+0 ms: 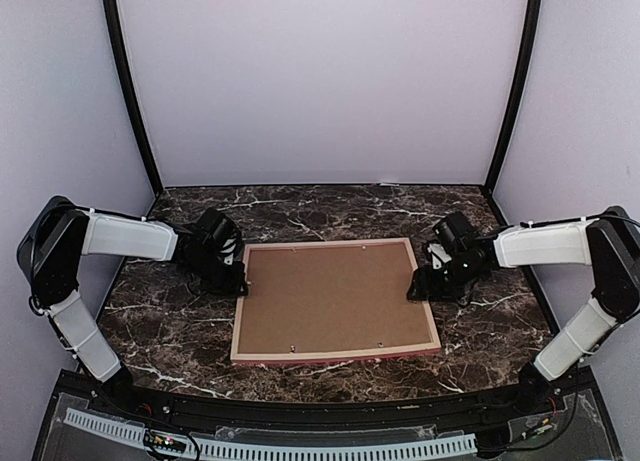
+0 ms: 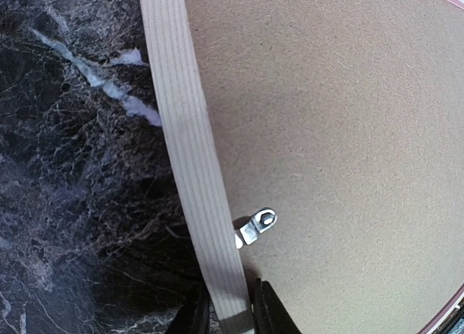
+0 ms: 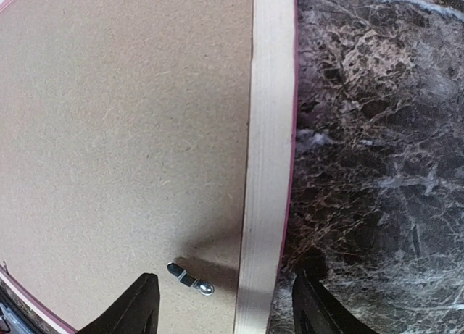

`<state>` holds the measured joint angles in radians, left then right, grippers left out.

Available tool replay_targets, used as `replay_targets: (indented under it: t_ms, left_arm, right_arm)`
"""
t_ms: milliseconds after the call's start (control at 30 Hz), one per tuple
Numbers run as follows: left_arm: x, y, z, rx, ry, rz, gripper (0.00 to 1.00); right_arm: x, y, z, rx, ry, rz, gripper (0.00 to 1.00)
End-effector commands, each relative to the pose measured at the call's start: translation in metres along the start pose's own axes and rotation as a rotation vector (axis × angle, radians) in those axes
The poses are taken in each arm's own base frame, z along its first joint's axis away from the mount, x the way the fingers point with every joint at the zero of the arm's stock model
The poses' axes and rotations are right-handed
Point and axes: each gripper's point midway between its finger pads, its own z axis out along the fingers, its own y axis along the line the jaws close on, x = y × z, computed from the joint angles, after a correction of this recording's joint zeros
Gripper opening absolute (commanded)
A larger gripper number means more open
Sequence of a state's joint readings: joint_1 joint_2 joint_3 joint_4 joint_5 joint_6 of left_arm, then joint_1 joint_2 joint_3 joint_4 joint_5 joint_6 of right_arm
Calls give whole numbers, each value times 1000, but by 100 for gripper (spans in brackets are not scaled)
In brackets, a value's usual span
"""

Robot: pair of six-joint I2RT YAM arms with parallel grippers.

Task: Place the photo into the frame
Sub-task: Hold the photo frame at the center of the board, then press the fastener onto the backboard.

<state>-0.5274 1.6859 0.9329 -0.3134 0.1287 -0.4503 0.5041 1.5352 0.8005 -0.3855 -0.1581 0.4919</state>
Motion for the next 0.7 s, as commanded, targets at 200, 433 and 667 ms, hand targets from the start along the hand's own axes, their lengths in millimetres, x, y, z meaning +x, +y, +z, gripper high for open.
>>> replay_targets:
  t_ms: [200, 433, 667]
  left_arm:
    - [11, -1, -1, -10, 24, 15, 17]
    - [13, 0, 1, -9, 30, 14, 15]
    - [13, 0, 1, -11, 31, 20, 15]
  right_arm:
    - [5, 3, 11, 42, 16, -62, 63]
    - [4, -3, 18, 85, 25, -47, 50]
    - [1, -3, 25, 96, 40, -10, 34]
